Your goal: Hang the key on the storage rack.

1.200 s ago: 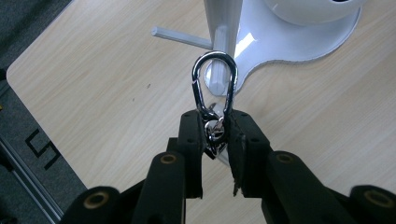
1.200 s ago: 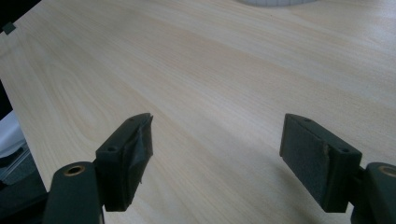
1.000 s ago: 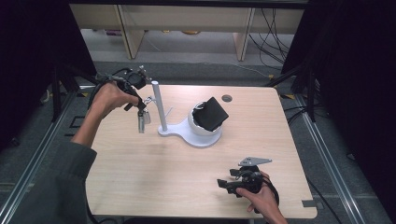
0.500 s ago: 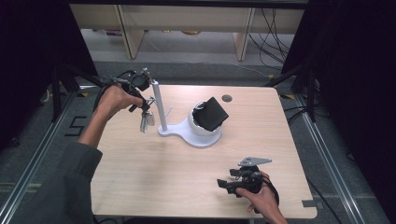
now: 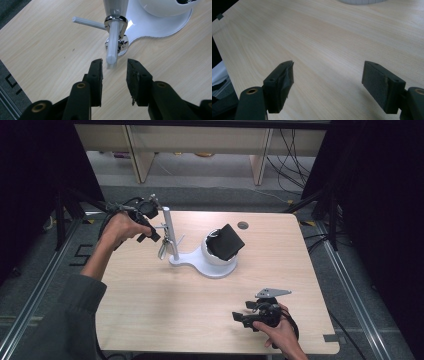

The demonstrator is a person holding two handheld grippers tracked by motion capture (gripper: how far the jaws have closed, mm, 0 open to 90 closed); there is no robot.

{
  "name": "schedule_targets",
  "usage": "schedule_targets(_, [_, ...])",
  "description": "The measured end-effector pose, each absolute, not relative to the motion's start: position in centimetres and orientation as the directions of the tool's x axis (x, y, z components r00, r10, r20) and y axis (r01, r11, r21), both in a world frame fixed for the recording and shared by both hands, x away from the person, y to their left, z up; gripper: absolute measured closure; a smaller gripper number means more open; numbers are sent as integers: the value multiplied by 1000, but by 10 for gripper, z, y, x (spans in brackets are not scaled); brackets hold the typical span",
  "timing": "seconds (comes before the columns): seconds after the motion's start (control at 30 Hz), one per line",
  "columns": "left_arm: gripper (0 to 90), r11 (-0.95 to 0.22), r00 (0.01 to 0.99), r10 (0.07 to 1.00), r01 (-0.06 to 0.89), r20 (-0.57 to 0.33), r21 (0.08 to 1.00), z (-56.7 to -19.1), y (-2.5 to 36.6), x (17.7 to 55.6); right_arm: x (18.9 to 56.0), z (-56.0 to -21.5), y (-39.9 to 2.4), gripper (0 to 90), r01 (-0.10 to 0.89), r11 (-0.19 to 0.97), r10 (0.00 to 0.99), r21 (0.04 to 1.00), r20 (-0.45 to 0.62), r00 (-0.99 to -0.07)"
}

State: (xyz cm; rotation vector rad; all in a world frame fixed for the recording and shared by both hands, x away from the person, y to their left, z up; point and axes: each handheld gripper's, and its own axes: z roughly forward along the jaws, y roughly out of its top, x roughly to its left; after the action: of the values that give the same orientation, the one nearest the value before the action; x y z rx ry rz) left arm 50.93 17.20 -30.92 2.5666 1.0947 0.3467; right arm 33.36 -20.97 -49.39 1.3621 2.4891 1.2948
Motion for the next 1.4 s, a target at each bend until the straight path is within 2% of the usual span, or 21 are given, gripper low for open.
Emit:
schedule_targets(0.43, [522, -627, 669, 740, 653, 64, 424, -311, 182, 494, 335, -494, -211, 262, 679, 270, 704, 683, 341, -623])
schedule_targets(0.6, [486, -647, 689, 721, 632, 73, 426, -311, 183, 484, 335, -495, -211, 262, 693, 250, 703, 677, 365, -610])
schedule_targets(0.73, [450, -642, 688, 722, 626, 74, 442, -311, 186, 474, 336, -495, -213, 262, 681, 263, 706, 683, 345, -619])
schedule_targets(0.77, [436, -632, 682, 728, 631, 66, 450, -312, 185, 471, 335, -494, -212, 262, 696, 251, 703, 673, 367, -609])
schedule_targets(0.8, [424, -650, 695, 715, 624, 72, 434, -313, 186, 468, 337, -495, -214, 262, 671, 269, 703, 691, 336, -628])
schedule_targets(0.87, [392, -647, 697, 714, 619, 69, 446, -315, 185, 463, 335, -494, -213, 262, 692, 258, 711, 674, 352, -609])
schedule_targets(0.93, [365, -641, 697, 715, 617, 60, 457, -319, 184, 458, 337, -495, -215, 262, 663, 276, 700, 696, 327, -635])
schedule_targets(1.0, [323, -650, 708, 704, 609, 57, 455, -322, 184, 453, 336, -494, -214, 262, 687, 243, 694, 685, 372, -617])
schedule_targets(1.07, [300, -645, 707, 704, 603, 59, 469, -327, 182, 447, 337, -494, -213, 262, 690, 250, 699, 679, 366, -614])
schedule_targets(1.4, [234, -656, 739, 672, 569, 41, 496, -347, 179, 421, 338, -496, -213, 261, 686, 245, 701, 685, 364, -614])
